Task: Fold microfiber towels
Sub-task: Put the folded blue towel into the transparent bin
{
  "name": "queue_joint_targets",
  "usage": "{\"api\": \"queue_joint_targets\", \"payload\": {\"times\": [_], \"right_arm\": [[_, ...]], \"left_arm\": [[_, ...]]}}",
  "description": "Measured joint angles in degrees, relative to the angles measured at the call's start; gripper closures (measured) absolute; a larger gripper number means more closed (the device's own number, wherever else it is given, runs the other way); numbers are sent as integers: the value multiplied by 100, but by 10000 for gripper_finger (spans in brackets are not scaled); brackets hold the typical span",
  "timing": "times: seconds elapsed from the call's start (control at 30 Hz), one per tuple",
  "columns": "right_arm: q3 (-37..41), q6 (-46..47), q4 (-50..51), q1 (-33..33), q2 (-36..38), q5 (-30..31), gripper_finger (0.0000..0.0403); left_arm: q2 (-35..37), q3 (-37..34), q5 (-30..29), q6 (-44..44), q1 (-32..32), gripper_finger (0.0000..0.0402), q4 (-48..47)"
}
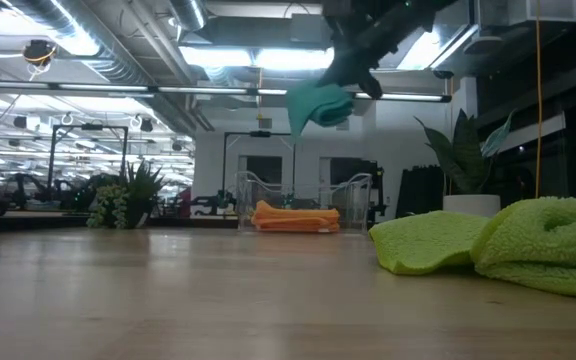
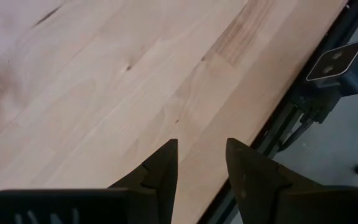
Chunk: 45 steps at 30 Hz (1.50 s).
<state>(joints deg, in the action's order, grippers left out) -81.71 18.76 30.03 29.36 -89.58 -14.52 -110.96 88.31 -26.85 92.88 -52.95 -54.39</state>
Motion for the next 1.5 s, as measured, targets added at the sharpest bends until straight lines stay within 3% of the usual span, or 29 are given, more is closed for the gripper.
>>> {"api": "queue_joint_targets", "payload": {"times": [0.33,0.63,0.77,1.17,1.37,1.5], "right_arm": [[0,-772,-269,1053,-44,-49,395],[-289,-1080,-640,1469,-976,-1083,395],[-1275,-1717,329,1566,-1642,-1229,395],[-5306,-4014,3394,1840,-3755,-1182,395],[-4879,-5041,3706,1869,-3910,-1064,396],[-4778,-5227,3893,1869,-3917,-1093,396]], "left_arm": [[0,0,-4,-223,73,274,-6],[-4,0,-5,-213,442,274,-2],[-4,-2,-7,-210,659,274,-5],[-4,-2,-9,-238,1170,274,1],[-4,-2,-9,-240,1261,274,16],[-4,-2,-9,-243,1261,274,-5]]}}
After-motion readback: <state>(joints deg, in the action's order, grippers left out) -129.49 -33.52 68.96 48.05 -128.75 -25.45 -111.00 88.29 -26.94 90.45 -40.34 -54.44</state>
